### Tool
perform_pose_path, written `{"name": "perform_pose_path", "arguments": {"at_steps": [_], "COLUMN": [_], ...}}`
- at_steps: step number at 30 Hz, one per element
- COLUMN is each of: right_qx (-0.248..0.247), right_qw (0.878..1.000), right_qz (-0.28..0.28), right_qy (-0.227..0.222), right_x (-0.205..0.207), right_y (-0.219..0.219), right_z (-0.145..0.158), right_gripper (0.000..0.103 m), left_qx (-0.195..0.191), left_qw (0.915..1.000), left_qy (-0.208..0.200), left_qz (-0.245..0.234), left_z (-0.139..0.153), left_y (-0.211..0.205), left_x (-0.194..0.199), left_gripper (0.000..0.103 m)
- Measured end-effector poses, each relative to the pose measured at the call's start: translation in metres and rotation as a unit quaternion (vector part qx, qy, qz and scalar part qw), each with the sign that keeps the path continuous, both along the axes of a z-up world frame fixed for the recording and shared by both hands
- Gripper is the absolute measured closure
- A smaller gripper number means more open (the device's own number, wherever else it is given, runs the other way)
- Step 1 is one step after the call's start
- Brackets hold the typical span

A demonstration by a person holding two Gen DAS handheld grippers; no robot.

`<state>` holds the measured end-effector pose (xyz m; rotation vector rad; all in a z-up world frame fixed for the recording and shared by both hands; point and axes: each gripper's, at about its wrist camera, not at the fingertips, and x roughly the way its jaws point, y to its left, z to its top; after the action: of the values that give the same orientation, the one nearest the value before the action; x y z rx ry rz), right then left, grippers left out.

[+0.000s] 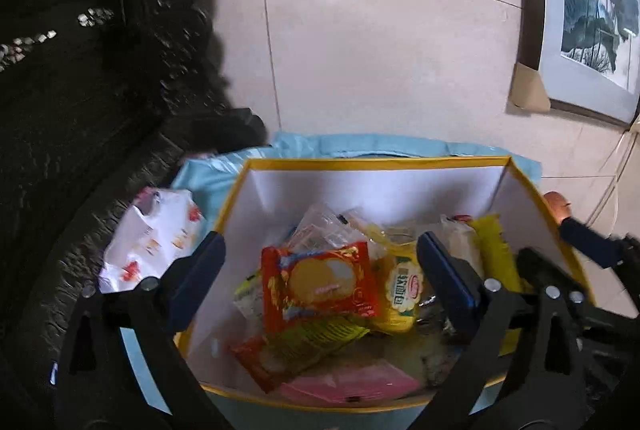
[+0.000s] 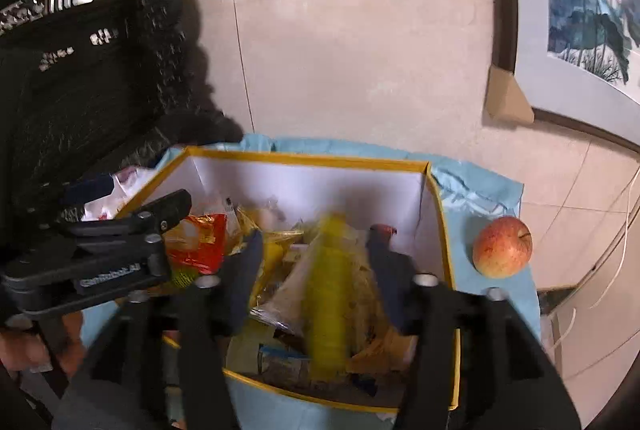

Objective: Organize snacks

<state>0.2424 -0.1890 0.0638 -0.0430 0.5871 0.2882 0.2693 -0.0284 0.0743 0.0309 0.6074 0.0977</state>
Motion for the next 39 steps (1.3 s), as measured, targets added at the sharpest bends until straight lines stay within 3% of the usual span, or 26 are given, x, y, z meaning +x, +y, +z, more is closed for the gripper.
{"name": "perform_pose_path", "arguments": {"at_steps": [5,12,22,24,27,39], "right_qx": [0.002,0.002,0.015,0.018,0.018,0.030], "right_qw": [1.000,1.000,1.000,1.000,1.000,0.999], "right_qz": [0.006,0.009,0.006,0.008,0.011,0.013], "right_qy": [0.006,0.004,0.001,0.001,-0.002,-0.002], "right_x": [-0.012,-0.041,-0.072,-0.077,-0.083,-0.113], "right_y": [-0.003,-0.004,-0.006,-0.006,-0.005,-0.007], "right_z": [-0.002,0.003,0.006,0.006,0.007,0.007], "right_gripper": [0.045,0.045,0.045,0.045,0.045,0.039], "left_qx": [-0.015,-0.007,-0.060,-0.069,-0.035,-0.034], "left_qw": [0.9996,0.9996,0.9972,0.9970,0.9993,0.9993], "left_qy": [0.025,0.029,0.043,0.030,0.001,0.003], "left_qz": [0.001,0.002,-0.007,-0.018,-0.015,-0.015], "left_z": [-0.011,-0.012,-0.006,-0.004,0.001,0.003], "left_y": [0.006,0.004,0.015,0.015,0.009,0.008], "left_x": [-0.006,-0.031,-0.064,-0.073,-0.085,-0.114], "left_gripper": [0.005,0.002,0.002,0.002,0.002,0.002]}}
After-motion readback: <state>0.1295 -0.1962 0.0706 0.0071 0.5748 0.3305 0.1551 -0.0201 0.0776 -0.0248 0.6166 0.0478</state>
